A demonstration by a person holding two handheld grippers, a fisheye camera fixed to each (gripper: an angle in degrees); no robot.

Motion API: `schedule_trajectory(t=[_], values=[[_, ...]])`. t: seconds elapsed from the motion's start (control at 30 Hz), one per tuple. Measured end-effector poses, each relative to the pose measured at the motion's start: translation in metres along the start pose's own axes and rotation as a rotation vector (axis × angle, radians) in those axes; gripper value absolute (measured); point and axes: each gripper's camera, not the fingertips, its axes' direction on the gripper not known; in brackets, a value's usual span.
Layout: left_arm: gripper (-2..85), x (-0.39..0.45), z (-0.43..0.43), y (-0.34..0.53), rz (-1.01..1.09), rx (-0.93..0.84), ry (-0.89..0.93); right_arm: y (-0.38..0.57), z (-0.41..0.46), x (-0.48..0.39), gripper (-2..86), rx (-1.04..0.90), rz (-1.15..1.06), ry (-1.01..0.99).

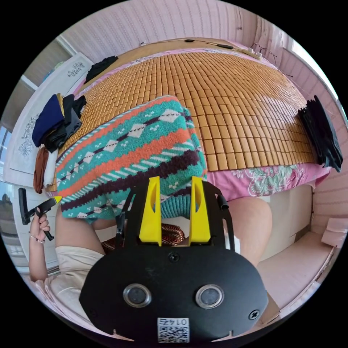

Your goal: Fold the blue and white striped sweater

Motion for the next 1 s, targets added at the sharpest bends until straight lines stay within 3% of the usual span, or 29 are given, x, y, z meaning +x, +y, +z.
schedule_trajectory(t=[0.07,0.17,0.33,0.43,0.5,0.57,0.67,0.83,1.0], values=[[12.1,0.013,0.022,-0.016,0.025,-0.064,-0.045,-0.005,-0.009,0.008,2.8,-0.003,-0.019,0.085],[9.2,0.034,0.045,-0.034,0.056,-0.126,-0.166,-0.012,-0.021,0.019,1.0,-0.063,-0.181,-0.18],[6.3,0.054,0.052,-0.046,0.101,-0.101,-0.188,-0.014,-0.068,0.074,12.3,0.143,-0.022,-0.121],[5.9,0.057,0.054,-0.047,0.076,-0.065,-0.155,-0.027,-0.056,0.085,13.7,-0.02,-0.073,-0.112],[5.8,0.062,0.051,-0.047,0.093,-0.038,-0.142,-0.033,-0.049,0.088,10.4,-0.142,-0.094,-0.123],[5.6,0.067,0.046,-0.045,0.106,-0.001,-0.122,-0.033,-0.06,0.092,5.4,-0.132,-0.127,-0.158],[5.3,0.079,0.028,-0.043,0.153,0.076,-0.084,-0.031,-0.1,0.108,4.5,-0.025,-0.168,-0.271],[5.1,0.13,-0.021,-0.054,0.338,0.245,0.01,-0.027,-0.206,0.166,3.0,0.335,-0.16,-0.629],[5.0,0.18,-0.063,-0.098,0.427,0.325,0.139,-0.059,-0.309,0.202,2.5,0.603,-0.229,-0.759]])
